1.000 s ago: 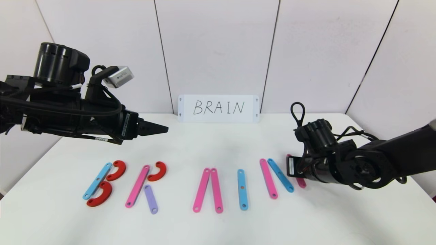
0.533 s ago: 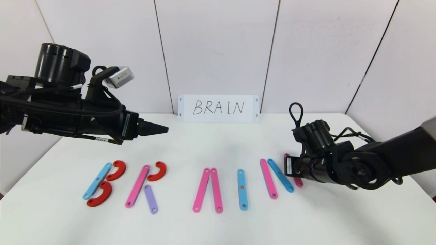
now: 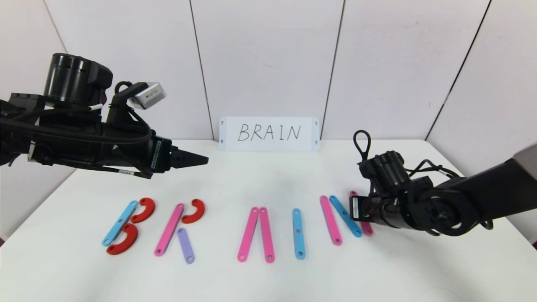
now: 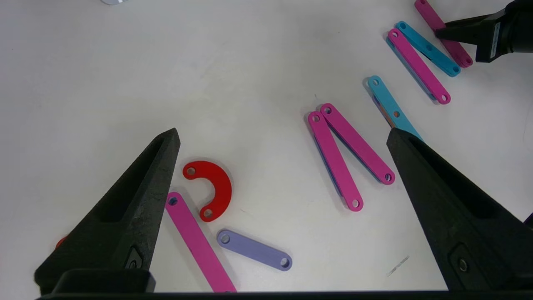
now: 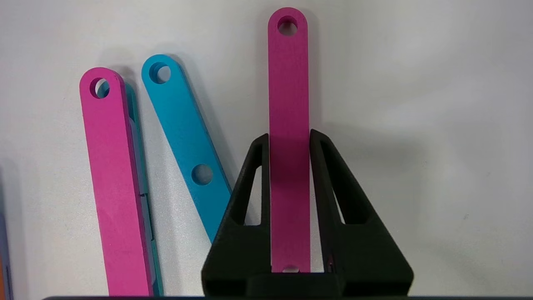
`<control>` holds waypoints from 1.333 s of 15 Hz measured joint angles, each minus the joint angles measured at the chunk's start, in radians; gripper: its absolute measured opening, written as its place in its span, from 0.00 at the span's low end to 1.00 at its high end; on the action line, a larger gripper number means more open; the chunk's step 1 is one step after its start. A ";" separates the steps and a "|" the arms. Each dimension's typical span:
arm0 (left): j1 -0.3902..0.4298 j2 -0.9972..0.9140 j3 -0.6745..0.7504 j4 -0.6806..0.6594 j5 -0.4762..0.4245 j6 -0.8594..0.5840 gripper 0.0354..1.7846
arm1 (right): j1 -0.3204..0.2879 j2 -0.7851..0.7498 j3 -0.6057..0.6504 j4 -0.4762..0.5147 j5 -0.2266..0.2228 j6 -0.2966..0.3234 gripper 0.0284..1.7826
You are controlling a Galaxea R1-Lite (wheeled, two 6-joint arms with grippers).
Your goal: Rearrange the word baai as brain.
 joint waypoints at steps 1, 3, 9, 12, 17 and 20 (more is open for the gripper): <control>0.000 0.000 0.000 0.000 0.000 0.000 0.97 | -0.001 -0.001 0.000 0.000 -0.001 0.000 0.24; -0.001 0.000 0.001 0.000 0.000 0.000 0.97 | -0.004 -0.004 0.000 0.001 -0.001 0.001 0.38; -0.004 0.000 0.003 0.000 0.001 0.000 0.97 | -0.015 -0.030 -0.009 0.003 0.000 -0.003 0.89; -0.004 0.002 0.003 0.000 0.001 0.000 0.97 | -0.031 -0.063 -0.019 0.003 0.001 -0.030 0.97; -0.004 0.003 0.003 -0.001 0.001 0.000 0.97 | -0.036 -0.140 -0.037 0.017 0.010 -0.092 0.97; -0.003 0.002 0.004 0.000 0.003 0.000 0.97 | -0.030 -0.239 0.011 0.023 0.042 -0.101 0.97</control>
